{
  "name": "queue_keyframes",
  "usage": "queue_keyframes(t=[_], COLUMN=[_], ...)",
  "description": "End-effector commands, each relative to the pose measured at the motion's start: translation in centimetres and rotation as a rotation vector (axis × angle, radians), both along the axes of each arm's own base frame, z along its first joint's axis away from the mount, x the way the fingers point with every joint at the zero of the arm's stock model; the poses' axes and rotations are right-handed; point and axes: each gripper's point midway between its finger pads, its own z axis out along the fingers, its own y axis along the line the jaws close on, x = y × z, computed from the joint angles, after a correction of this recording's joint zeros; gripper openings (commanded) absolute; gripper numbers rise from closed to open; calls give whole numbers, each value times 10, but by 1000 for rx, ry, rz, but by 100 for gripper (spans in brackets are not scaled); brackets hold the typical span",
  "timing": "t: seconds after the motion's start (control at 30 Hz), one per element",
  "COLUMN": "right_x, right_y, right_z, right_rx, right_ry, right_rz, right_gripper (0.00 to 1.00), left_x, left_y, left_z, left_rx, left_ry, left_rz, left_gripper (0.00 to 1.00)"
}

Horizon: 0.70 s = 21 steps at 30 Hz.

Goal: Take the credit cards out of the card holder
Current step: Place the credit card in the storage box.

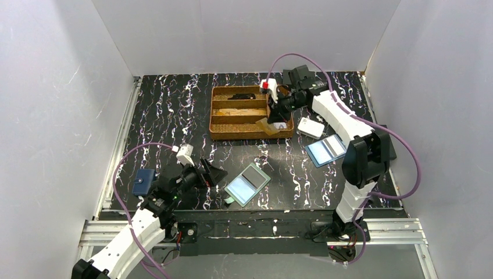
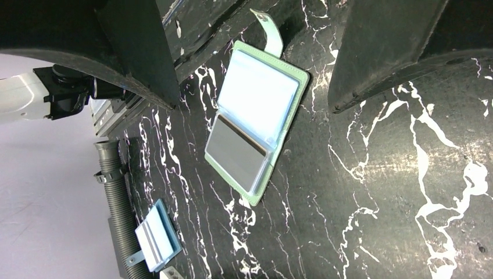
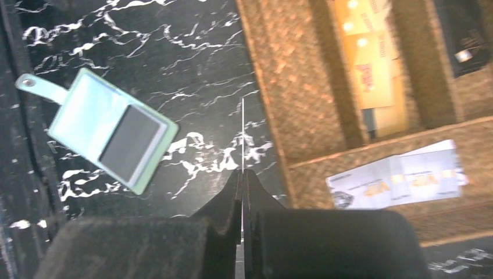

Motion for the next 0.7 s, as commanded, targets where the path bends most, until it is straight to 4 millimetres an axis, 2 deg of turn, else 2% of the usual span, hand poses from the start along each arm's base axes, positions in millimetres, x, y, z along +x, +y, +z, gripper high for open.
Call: queue_keyframes(t=[0.0, 0.23, 0.53, 0.67], right_x=[23, 47, 59, 57], right_y=[1, 11, 20, 25], right_z=[29, 49, 56, 57], right_rx=[-38, -43, -54, -50], right_ry=[-112, -179, -219, -220], right_rz=[-6, -29, -24, -13], right_gripper=[1, 1, 1, 1], left_x=[0, 2, 4, 5], left_y=[-2, -1, -3, -4], left_z=[7, 9, 14, 16], left_rx=[9, 17, 26, 33], left_ry=[-9, -22, -33, -40], left_rz=[-22, -22, -34, -43], left_gripper=[98, 98, 98, 98])
